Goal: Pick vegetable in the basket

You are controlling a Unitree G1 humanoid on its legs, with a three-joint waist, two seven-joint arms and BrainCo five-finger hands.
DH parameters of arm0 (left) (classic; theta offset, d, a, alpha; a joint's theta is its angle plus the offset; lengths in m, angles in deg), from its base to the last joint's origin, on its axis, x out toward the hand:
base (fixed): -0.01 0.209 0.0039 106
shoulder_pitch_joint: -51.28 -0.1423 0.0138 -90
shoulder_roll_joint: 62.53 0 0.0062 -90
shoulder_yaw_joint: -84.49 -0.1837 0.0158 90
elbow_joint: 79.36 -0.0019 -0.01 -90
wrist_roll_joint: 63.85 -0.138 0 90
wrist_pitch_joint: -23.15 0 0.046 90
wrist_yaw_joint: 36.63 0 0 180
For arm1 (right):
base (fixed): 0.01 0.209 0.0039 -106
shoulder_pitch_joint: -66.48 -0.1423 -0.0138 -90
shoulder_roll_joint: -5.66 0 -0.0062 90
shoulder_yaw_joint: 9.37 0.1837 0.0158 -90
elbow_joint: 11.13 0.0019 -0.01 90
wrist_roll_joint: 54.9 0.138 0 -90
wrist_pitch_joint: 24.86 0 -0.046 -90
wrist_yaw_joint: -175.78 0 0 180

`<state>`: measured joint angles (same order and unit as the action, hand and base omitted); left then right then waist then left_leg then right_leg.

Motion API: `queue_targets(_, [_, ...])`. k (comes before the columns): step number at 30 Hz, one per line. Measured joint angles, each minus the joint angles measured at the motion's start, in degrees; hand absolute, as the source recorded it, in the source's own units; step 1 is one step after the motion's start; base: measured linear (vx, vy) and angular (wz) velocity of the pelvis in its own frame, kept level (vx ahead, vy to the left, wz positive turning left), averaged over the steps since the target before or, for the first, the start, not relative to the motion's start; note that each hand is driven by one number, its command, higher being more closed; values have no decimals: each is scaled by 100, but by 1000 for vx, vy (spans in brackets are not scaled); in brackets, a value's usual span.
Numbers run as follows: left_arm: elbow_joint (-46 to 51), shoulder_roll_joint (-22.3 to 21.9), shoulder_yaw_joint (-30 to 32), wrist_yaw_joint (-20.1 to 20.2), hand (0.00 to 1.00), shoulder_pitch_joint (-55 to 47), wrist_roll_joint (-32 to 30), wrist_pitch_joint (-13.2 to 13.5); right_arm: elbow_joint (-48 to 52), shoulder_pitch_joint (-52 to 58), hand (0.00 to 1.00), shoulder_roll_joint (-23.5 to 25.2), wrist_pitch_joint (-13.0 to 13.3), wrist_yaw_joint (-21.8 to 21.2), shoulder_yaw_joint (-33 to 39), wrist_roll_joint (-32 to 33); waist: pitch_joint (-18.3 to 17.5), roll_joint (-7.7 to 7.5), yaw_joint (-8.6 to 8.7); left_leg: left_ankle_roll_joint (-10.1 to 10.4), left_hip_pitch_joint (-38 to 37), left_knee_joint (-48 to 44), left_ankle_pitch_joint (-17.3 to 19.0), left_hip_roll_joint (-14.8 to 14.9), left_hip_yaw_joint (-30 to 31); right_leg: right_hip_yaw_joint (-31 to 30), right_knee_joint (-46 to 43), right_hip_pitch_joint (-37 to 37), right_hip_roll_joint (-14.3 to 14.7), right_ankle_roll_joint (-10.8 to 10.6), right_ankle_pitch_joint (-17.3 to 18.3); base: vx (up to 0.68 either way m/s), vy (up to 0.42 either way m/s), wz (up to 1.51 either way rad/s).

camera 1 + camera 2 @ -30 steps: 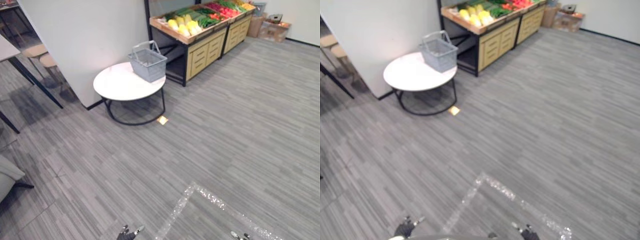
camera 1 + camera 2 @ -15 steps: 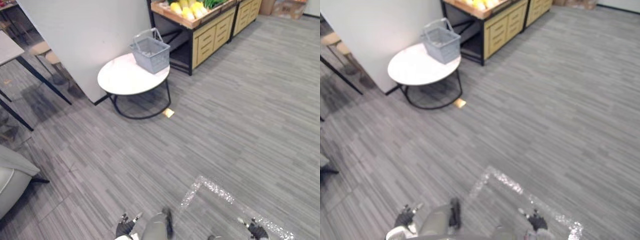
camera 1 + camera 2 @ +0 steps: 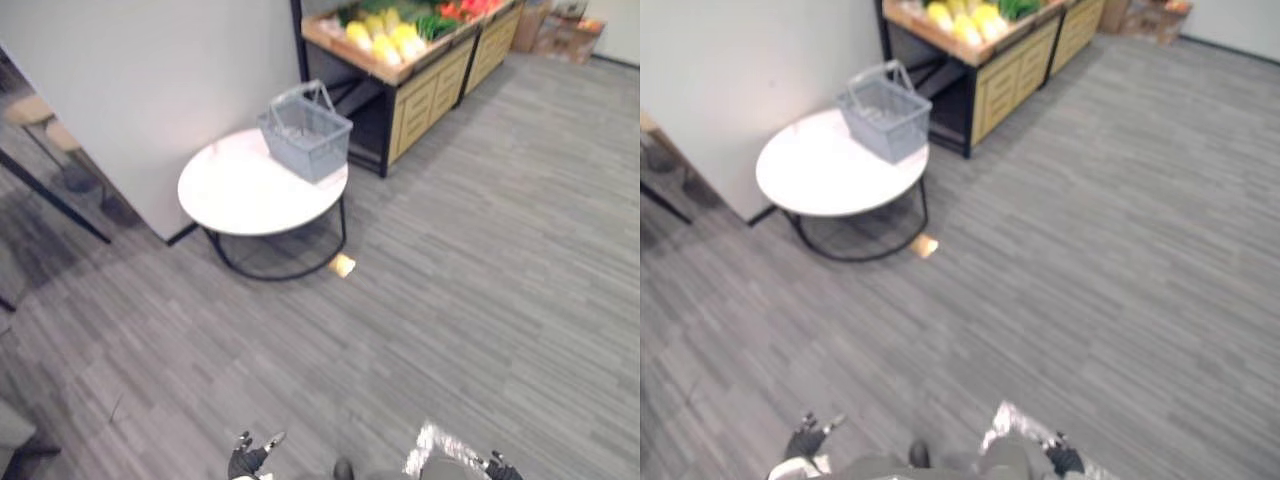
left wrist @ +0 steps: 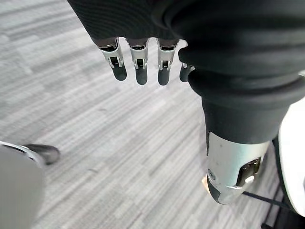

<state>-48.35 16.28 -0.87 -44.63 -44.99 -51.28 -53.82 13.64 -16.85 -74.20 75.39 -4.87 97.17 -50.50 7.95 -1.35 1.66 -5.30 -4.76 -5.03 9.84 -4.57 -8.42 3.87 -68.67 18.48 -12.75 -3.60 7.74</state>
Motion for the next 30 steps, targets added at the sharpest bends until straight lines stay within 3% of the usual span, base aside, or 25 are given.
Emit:
queue_targets(2, [-17,-34,29,32,0,143,-42,-19,12,93,0,60,0,2,175,2,57,16,7,-41,-365,123,87,2,145,213,364,371,129,71,253,447,-26,41])
queue_targets(4, [-9,-175,90,59,0,280,-45,-46,67,176,0,140,-3,1,251,1,102,52,67,-52,-701,206,225,73,348,433,1274,662,194,100,300,535,-115,70])
queue_targets(5, [14,-308,238,64,0,369,-46,-53,193,246,0,231,-8,7,295,1,127,150,169,74,-875,216,431,245,466,598,2233,707,224,60,266,594,-175,83])
queue_targets(6, [33,-428,337,62,0,372,-51,-56,259,270,0,273,-12,17,335,2,125,201,152,201,-1058,251,611,440,501,591,3626,736,281,-52,104,513,-172,73])
queue_targets(9, [35,-497,528,39,0,362,-172,-57,394,283,0,341,-14,37,322,0,83,105,126,446,-1341,242,925,695,590,430,5538,712,277,-81,-400,601,-266,34])
queue_targets(10, [30,-491,582,36,0,353,-183,-62,400,298,0,353,-25,39,314,-7,60,29,109,463,-1418,212,953,730,584,397,5607,703,275,-112,-712,668,-322,15])
queue_targets(11, [24,-511,700,29,0,357,-213,-81,416,247,0,359,-36,40,301,-9,54,84,113,499,-1461,-64,931,885,577,458,5333,682,314,-73,-1219,675,-354,20])
queue_targets(12, [23,-596,709,28,0,385,-225,-81,455,226,0,331,-31,36,344,-8,79,195,144,700,-1434,-472,768,1042,588,583,4914,653,374,46,-1201,674,-366,15])
queue_targets(13, [27,-688,712,25,0,388,-225,-78,468,224,0,269,-33,40,347,-9,82,308,134,763,-1427,-690,644,1168,574,663,4754,590,473,198,-1055,674,-378,3])
queue_targets(14, [35,-828,778,18,0,387,-223,-68,480,210,0,208,-34,38,348,-10,12,429,87,882,-1255,-1251,260,1312,596,717,4617,461,624,324,-799,550,-292,-20])
queue_targets(15, [24,-879,810,19,0,399,-228,-75,487,174,0,174,-41,42,364,-28,-10,469,92,877,-1022,-1854,-235,1386,621,757,4610,274,708,355,-627,679,-345,-11])
queue_targets(16, [25,-882,865,19,0,392,-213,-81,518,172,0,145,-43,32,396,-70,-5,484,145,1034,-664,-2623,-957,1442,722,815,4711,2,755,391,-473,659,-304,0])
queue_targets(17, [29,-884,946,8,0,392,-194,-85,543,200,0,207,-48,35,416,-122,25,452,146,1406,-129,-3778,-1898,1528,941,842,4975,-395,822,453,-361,762,-324,-1])
queue_targets(18, [50,-882,979,5,0,393,-141,-86,547,197,0,185,-104,54,420,-185,50,473,110,1563,435,-5026,-1933,1659,866,842,5256,-852,943,509,-322,613,-237,-10])
queue_targets(19, [51,-877,990,2,0,378,-137,-89,547,194,0,167,-134,59,399,-196,61,479,100,1603,648,-5476,-1847,1711,772,825,5386,-1111,986,529,-309,547,-207,-20])
queue_targets(21, [229,-865,935,2,0,314,-19,-71,555,181,0,115,-148,97,310,-210,114,381,-53,1314,1322,-6135,-1149,1849,206,644,5937,-1944,1021,600,-177,429,-150,-34])
queue_targets(24, [290,-819,840,-16,0,309,86,-24,447,-17,0,123,-151,133,344,-208,123,400,-62,1039,1944,-5469,-550,1831,-146,582,6291,-2446,1012,530,-82,342,-34,-23])
queue_targets(25, [316,-755,679,-24,0,295,86,21,397,-116,0,130,-152,145,341,-208,123,395,-86,949,2102,-4673,-433,1799,-379,553,6403,-2606,972,458,-32,241,42,-12])
queue_targets(28, [384,-711,517,-24,0,216,86,61,426,-162,0,126,-144,157,319,-208,117,380,-96,895,2019,-1978,-509,1522,-693,546,6539,-2912,819,228,188,418,167,-3])
queue_targets(30, [425,-690,476,-20,0,143,87,84,431,-145,0,104,-129,179,160,-210,97,412,-159,917,1854,-229,-783,1330,-631,496,6535,-3133,716,10,499,385,216,-2])
